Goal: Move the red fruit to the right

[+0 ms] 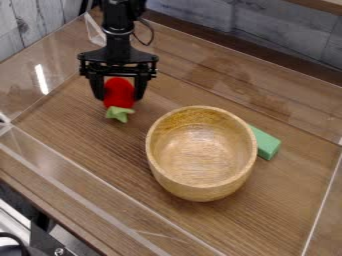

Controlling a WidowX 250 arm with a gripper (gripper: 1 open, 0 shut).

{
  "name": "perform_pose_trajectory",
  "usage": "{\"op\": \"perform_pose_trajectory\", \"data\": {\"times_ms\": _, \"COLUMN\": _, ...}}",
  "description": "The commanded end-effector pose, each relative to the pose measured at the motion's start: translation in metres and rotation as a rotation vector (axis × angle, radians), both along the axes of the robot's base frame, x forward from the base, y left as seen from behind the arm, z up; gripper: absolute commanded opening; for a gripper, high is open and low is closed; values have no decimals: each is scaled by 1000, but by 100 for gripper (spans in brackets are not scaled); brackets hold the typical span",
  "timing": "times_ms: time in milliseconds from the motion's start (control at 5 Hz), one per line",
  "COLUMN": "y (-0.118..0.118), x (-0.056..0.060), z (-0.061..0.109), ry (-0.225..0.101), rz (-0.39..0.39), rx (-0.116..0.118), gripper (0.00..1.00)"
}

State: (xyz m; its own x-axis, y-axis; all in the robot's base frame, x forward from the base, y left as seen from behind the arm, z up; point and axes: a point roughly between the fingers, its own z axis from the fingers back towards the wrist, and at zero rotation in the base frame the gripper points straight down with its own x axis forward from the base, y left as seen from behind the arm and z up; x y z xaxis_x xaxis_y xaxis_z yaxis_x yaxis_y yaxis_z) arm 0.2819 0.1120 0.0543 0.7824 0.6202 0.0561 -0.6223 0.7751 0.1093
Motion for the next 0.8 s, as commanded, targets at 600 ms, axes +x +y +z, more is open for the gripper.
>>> {"op": "perform_pose_trajectory", "data": {"times_ms": 600, "y": -13, "x": -8, "z": 30, "ry": -57, "rz": 71, "rx": 37, "gripper": 100}}
